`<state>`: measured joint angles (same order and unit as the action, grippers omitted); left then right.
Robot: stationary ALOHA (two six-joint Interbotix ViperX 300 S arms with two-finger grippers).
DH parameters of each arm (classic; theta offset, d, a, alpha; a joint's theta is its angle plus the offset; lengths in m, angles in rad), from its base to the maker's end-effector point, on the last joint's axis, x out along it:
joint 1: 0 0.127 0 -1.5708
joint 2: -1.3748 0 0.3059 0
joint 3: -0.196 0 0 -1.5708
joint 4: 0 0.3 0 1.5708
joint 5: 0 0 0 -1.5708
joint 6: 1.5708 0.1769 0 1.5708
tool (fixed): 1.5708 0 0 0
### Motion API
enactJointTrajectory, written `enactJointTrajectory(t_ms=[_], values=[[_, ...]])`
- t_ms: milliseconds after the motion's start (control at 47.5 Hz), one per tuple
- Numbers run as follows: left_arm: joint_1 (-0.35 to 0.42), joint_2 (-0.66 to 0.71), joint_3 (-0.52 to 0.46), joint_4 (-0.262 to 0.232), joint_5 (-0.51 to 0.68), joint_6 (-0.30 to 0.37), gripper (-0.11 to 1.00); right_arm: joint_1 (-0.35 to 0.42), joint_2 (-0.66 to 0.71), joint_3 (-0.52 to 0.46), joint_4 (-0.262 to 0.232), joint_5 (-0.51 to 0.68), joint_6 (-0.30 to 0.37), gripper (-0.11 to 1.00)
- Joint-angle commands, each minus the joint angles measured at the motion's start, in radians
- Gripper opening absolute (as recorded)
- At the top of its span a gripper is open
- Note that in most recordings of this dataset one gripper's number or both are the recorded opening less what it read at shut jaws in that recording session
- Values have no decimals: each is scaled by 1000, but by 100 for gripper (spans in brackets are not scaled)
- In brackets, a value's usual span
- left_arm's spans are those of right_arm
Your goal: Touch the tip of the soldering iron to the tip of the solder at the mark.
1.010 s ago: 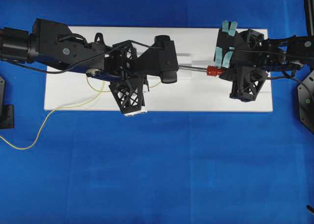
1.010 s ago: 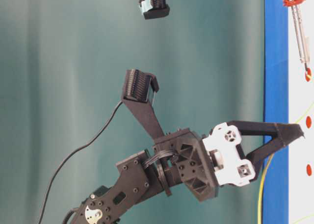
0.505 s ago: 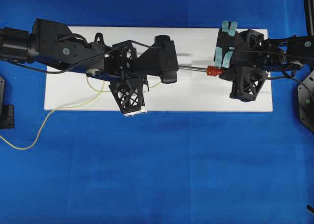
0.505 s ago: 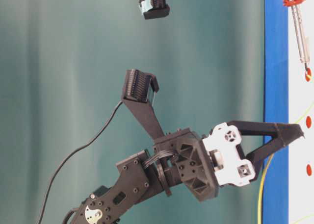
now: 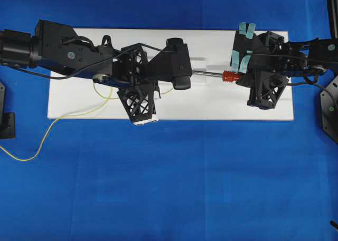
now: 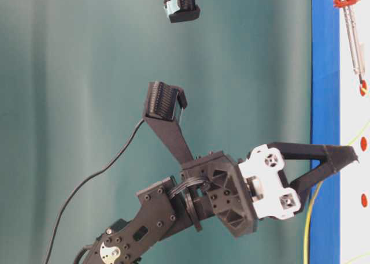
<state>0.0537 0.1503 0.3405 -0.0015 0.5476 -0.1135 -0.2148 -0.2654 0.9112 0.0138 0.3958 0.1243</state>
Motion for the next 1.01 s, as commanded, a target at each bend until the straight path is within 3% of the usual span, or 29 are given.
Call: enactJointTrajectory(t_ms=[0, 379, 673, 989], values=[[0, -17, -25, 2, -5, 2, 2, -2, -6, -25, -2, -3, 2, 6], [0, -32, -21, 2, -2, 6, 2, -2, -6, -23, -2, -3, 2, 6], [-2, -130, -9, 2, 91, 3, 2, 0, -6, -23, -2, -5, 2, 6], [-25, -284, 120, 2, 44, -14, 2, 0, -6, -23, -2, -8, 2, 6]])
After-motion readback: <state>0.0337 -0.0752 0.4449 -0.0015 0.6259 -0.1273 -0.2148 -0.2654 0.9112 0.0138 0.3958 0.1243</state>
